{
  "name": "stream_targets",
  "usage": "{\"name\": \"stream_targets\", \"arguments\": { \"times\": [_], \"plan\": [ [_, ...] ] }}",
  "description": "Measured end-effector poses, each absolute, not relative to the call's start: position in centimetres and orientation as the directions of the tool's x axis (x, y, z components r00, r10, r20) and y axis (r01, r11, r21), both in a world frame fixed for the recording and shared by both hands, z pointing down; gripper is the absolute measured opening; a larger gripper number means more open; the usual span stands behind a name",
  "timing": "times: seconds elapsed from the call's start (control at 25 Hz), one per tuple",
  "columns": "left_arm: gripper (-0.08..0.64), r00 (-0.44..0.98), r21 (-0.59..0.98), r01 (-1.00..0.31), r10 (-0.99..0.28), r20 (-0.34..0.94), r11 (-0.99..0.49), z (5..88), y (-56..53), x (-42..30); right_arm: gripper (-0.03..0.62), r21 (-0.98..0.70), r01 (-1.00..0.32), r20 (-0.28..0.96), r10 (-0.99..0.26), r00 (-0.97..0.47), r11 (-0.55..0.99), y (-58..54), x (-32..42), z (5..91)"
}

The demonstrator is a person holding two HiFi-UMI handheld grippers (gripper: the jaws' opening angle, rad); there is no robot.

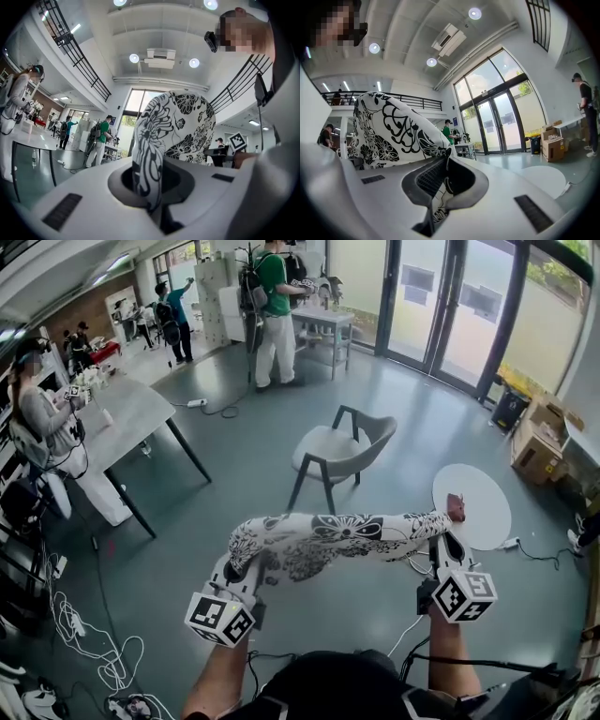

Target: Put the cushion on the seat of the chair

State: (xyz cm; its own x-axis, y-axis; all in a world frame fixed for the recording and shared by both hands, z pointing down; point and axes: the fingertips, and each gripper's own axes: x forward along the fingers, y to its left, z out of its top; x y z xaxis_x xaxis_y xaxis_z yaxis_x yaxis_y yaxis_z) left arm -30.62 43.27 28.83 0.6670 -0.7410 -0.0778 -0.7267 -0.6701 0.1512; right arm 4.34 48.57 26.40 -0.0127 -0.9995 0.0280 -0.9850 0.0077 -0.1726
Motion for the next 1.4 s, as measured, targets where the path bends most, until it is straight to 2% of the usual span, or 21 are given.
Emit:
{"name": "stream_targets", "arguments": {
  "times": [0.28,0.64,1.4],
  "plan": [
    [0.02,0.662,0.18,-0.728,-0.747,-0.063,-0.661,30.0,41.3,-34.0,0.018,-0.17,-0.985,0.045,-0.999,-0.011,0.003,47.6,0.7,27.1],
    [0.02,0.64,0.187,-0.749,-0.767,-0.046,-0.636,30.5,37.1,-34.2,0.018,-0.187,-0.982,0.045,-0.998,-0.033,0.024,42.5,0.7,27.5],
    [0.02,0.615,0.151,-0.778,-0.788,-0.016,-0.61,29.2,22.7,-25.3,0.019,-0.233,-0.968,0.018,-0.995,-0.096,0.089,25.9,9.8,27.3]
  ]
}}
